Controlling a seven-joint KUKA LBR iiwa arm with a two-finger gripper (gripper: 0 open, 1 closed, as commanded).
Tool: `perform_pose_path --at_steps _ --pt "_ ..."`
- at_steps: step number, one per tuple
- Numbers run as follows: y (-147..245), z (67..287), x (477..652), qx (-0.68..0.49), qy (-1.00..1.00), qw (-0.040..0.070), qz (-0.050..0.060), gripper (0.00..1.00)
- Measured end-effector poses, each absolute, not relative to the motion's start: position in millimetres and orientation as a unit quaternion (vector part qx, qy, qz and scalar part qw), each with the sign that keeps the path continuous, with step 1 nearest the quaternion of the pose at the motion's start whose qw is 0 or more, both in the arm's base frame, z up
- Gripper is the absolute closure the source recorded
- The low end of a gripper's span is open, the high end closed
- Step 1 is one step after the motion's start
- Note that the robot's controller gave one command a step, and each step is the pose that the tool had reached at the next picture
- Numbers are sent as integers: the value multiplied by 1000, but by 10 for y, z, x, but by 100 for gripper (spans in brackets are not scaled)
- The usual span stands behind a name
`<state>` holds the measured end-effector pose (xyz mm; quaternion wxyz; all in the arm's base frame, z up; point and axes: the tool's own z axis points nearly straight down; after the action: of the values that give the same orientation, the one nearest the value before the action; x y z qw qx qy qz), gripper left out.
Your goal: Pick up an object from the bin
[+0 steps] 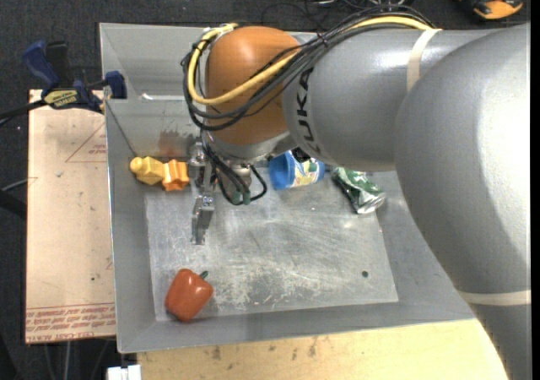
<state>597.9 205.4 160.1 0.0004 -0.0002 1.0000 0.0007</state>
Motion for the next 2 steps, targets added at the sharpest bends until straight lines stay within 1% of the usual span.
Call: perform_pose_path --at_steps 1,2 --pt "2418 1582 6552 -25 1000 4 2 0" --pt "2446 1379 6562 -10 1000 1 1 0"
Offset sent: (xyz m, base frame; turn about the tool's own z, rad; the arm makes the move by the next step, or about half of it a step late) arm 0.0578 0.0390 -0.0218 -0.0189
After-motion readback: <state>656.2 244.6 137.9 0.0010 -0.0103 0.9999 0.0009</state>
